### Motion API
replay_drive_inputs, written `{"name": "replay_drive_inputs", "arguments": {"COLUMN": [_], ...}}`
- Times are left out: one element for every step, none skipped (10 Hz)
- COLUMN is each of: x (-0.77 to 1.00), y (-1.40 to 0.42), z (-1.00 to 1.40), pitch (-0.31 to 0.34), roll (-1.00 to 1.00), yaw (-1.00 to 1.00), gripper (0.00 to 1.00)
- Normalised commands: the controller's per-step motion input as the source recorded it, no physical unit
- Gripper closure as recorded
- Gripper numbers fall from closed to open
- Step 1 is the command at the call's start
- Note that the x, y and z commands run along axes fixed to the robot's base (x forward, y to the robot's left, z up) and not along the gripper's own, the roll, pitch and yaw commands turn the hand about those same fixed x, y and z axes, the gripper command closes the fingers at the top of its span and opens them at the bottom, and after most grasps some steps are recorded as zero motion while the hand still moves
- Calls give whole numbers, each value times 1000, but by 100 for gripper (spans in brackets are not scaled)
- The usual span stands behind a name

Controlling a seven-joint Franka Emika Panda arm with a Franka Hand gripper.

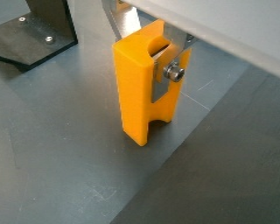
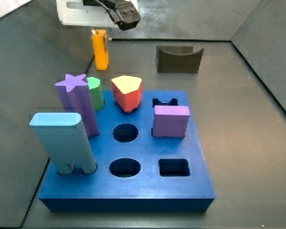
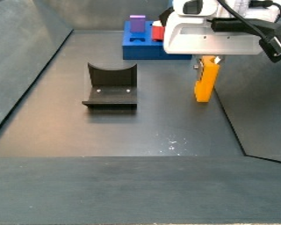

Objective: Pick up the arch object. Move up. Rotate the arch object. Move to above the board. Insert the arch object.
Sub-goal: Pick up the arch object.

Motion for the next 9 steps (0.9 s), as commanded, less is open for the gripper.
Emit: {"name": "replay_drive_inputs", "arguments": {"x": [0,0,0,0,0,0,0,0,0], "y": [0,0,0,0,0,0,0,0,0], "z": [0,0,0,0,0,0,0,0,0], "pitch": [0,0,0,0,0,0,0,0,0], "roll": [0,0,0,0,0,0,0,0,0], "yaw": [0,0,0,0,0,0,0,0,0], "gripper": [100,100,100,100,100,100,100,100,100]}}
